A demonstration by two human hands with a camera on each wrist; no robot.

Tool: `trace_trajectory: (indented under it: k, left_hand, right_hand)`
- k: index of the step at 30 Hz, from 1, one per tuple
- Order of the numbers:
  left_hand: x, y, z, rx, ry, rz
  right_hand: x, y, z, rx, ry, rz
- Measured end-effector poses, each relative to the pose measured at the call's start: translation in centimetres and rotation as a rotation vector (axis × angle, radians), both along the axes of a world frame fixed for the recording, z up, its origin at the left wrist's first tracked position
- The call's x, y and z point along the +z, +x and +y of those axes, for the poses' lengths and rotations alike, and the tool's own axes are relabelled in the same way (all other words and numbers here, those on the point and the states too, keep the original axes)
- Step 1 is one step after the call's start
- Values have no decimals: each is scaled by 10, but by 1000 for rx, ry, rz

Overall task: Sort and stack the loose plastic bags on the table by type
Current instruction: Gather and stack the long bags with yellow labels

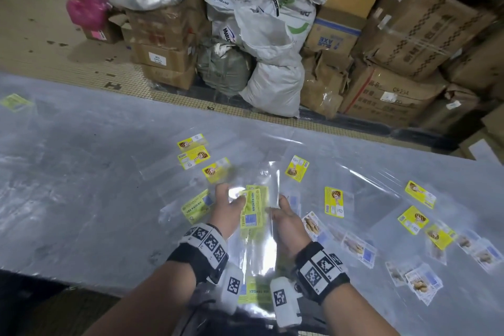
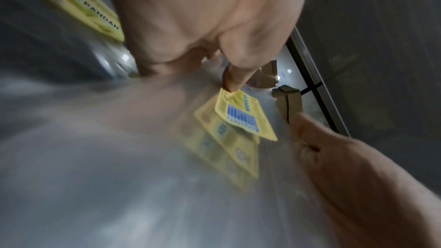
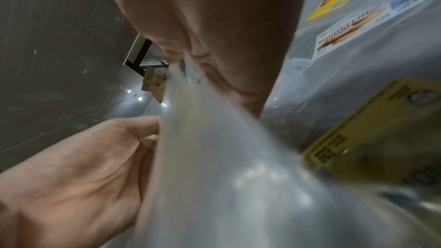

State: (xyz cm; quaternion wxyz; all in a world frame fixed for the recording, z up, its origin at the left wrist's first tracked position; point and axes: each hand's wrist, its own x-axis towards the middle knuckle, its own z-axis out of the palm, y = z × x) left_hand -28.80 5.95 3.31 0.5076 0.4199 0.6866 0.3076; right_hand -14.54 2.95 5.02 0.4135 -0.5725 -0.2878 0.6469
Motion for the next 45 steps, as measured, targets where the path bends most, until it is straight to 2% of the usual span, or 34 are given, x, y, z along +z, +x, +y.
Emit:
trace_trajectory:
  k: [2,5,8,9,10,11,14,15,16,20,25,29,32,36,40,42,45]
  left_hand:
    - [0,1,-1,-26,-15,44]
    - [2,4,-2,-42,20,6]
    - [4,2,-6,-80,36,-250]
    - [3,-2,-10,-139,19,-318]
    - [1,-7,-15,-237,8,-306]
    - [-2,-15,-19,-381,7,-209]
    - [-9,-31,-31,-931,29,435]
    - [-13,-33,-34,-1027,35,550]
    - [-14,-31,-39,-1062,41,579]
    - [-25,-25,-45,-1018,120,588]
    - [-34,-27,-41,-917,203,518]
    - [-33,-28,-34,-843,197,500]
    - [-25,-28,-31,-683,140,350]
    - [-8,-29,-18,-480,218,303]
    - [5,-19,-10,-242,195,-68]
    - [5,-9,-11,-195,160,-181]
    - [-1,10,-15,-205,114,-159]
  right_hand:
    - [0,-1,-3,-2,-31,-33]
    - [0,4,-5,77,-9,-61]
    - [5,16,-5,163,78,-208]
    - [5,22,-6,158,82,-253]
    - [5,29,-8,129,79,-285]
    - [5,37,-9,92,71,-297]
    - [6,63,-14,-25,24,-294]
    - [2,72,-15,-43,2,-290]
    - [1,77,-17,-42,-14,-291]
    - [-9,86,-23,-62,-53,-286]
    - [-11,88,-31,-123,-47,-215]
    - [-18,94,-36,-209,-47,-141]
    - [-17,99,-37,-221,-27,-121]
    - [-16,99,-38,-267,-34,-107]
    - [-7,87,-35,-206,-14,-55]
    - [-3,76,-33,-179,4,-40]
    - [-2,53,-30,-112,45,-62]
